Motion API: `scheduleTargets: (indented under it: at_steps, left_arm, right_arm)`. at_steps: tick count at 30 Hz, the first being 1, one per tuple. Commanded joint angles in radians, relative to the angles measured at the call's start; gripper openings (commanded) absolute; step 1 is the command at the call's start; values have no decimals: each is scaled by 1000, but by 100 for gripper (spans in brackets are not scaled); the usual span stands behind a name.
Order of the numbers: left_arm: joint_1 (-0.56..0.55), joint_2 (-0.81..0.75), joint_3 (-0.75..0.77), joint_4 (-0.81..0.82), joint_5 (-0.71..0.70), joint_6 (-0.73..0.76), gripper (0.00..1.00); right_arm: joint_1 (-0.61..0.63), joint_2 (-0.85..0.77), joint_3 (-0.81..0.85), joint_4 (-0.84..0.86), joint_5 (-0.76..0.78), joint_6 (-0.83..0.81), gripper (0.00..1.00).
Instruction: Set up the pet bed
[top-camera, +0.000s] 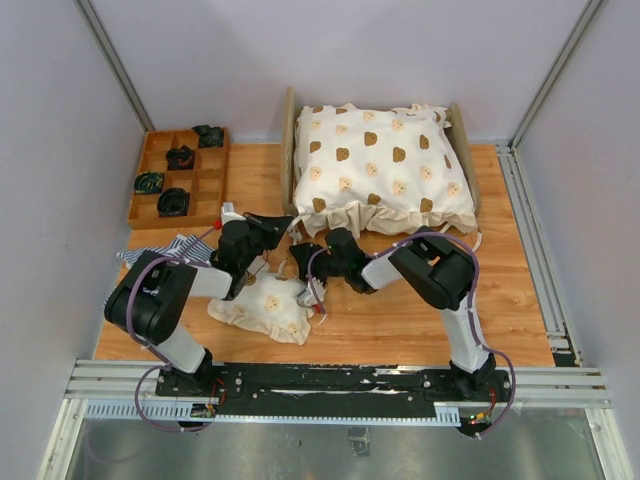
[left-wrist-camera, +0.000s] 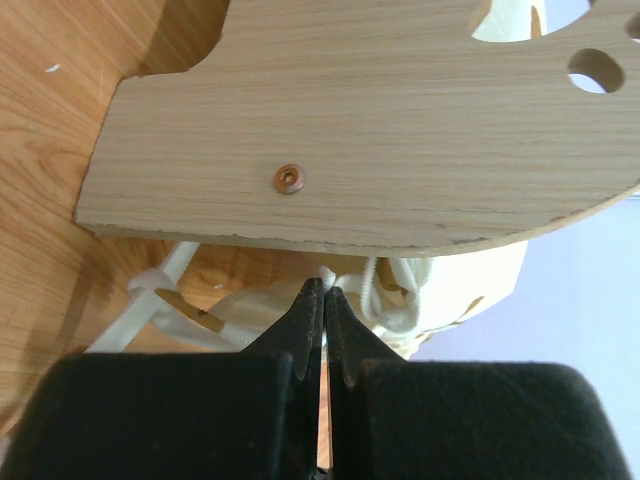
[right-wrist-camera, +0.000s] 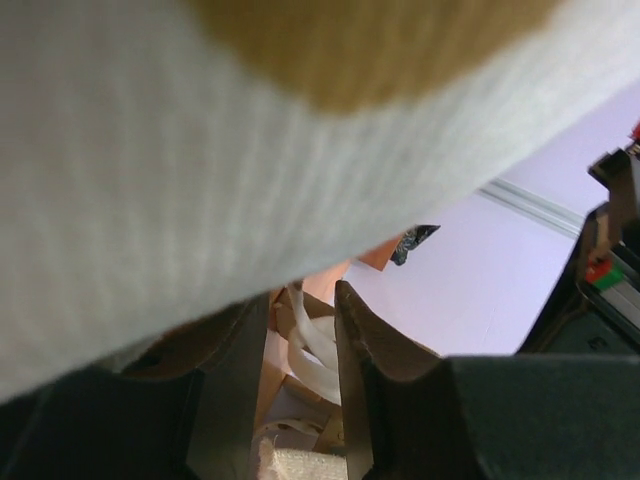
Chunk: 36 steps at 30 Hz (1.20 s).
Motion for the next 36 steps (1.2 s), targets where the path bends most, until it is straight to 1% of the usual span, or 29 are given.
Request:
scheduleTargets:
  at_steps: [1,3,5,7,8,9,10,11,13,18,20,22,25,27,28,30,32,36]
  left_arm:
    - [4,-54,29,-25,-11,17,0]
    - [4,-61,28,-29,-10,20,0]
    - [5,-65,26,-29,-8,15,0]
    - [5,-66,20,-29,-9,9,0]
    - [5,-68,18,-29,-9,8,0]
    - [5,-71,17,-28,-10,10,0]
    - [3,-75,16,-31,-12,13,0]
    - [4,-83,15,-42,-22,19,0]
    - [5,-110,17,-78,-51,59,0]
    - [18,-217,49,-216,-157,183,0]
    - [27,-254,60,-250,-187,228,0]
    - [29,-285,78,-282,-226,271,0]
    - [39,-309,123,-344,-261,317,0]
    - [43,-316,140,-346,-273,349,0]
    - [46,-318,150,-350,-283,380,0]
    - [54,-321,183,-368,-302,427,0]
    - [60,-321,220,-377,-322,474,0]
    - [70,-325,292,-382,-333,567,0]
  right_arm:
    - [32,-12,11,-239,34,-46,36]
    - [36,-15,40,-293,39,-30,39]
    - [39,-13,57,-302,44,-15,39]
    - [39,-2,69,-304,56,-13,35]
    - [39,2,73,-296,61,-7,32]
    - [40,7,77,-298,68,-3,22]
    - [39,7,72,-289,70,-5,5]
    - [41,4,56,-261,67,-2,1]
    - [43,-11,15,-173,58,35,0]
    - [44,-49,-71,-9,72,219,0]
    - [41,-55,-107,89,69,293,0]
    - [35,-65,-113,86,69,326,0]
    - [21,-72,-123,151,57,437,0]
    - [18,-79,-137,198,74,492,0]
    - [16,-83,-149,235,78,546,0]
    - [7,-99,-159,253,70,612,0]
    - [-4,-97,-157,269,86,652,0]
    - [-31,-51,-150,378,121,712,0]
